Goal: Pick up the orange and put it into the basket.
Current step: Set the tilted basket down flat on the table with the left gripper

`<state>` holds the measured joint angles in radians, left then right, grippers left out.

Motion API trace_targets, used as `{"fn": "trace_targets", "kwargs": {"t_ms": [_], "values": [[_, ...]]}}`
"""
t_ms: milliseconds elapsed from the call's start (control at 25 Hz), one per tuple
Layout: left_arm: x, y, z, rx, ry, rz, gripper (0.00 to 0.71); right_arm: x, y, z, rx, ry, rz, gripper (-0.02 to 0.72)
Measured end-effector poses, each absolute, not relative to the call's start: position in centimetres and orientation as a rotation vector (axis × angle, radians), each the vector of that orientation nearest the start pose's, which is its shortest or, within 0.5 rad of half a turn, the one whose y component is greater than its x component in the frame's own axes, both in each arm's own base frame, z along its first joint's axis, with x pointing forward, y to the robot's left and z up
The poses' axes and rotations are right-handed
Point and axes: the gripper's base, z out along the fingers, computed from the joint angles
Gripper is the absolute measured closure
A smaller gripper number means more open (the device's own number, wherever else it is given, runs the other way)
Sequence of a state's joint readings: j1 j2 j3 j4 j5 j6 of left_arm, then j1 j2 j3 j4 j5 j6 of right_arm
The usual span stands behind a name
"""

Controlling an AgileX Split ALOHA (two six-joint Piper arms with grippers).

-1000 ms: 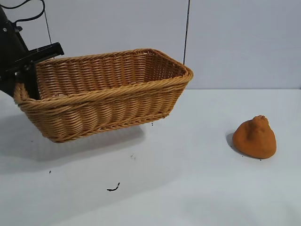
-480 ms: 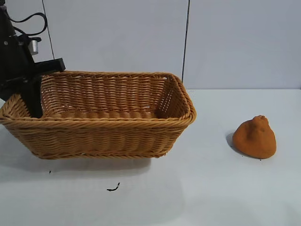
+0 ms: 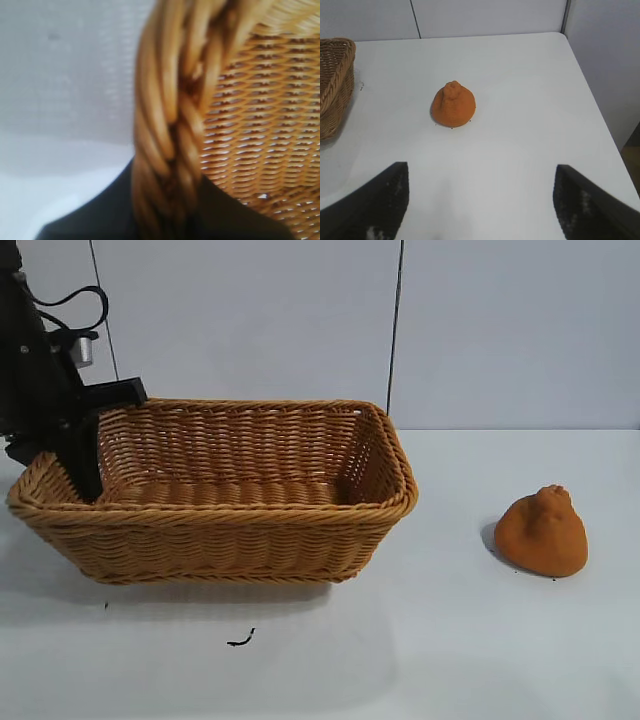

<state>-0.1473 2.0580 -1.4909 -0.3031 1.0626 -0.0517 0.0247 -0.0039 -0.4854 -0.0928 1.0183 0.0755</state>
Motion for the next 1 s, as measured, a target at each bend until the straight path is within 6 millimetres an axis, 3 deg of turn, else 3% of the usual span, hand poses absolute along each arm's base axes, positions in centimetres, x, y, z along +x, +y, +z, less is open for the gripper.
{"fn": "trace_targets", "kwargs": {"t_ms": [480,760,840,1000], "values": [[40.4,-8.3,13.2,-0.051,3.129,-0.396,0.618,-0.2,-0.7,27.7,0.052,2.009,-0.047,0.159],[40.6,-8.3,12.9,-0.047,3.132,-0.397,0.599,-0.2,-0.7,27.7,0.052,2.009,-0.047,0.159],[40.5,-8.4,12.9,-0.05,3.133,-0.406,0.52,-0.2,-0.7,27.7,0.052,2.009,-0.047,0.159],[40.6,-8.4,13.0,-0.052,3.134,-0.413,0.168,-0.2,-0.7,27.7,0.052,2.009,-0.047,0.159]]}}
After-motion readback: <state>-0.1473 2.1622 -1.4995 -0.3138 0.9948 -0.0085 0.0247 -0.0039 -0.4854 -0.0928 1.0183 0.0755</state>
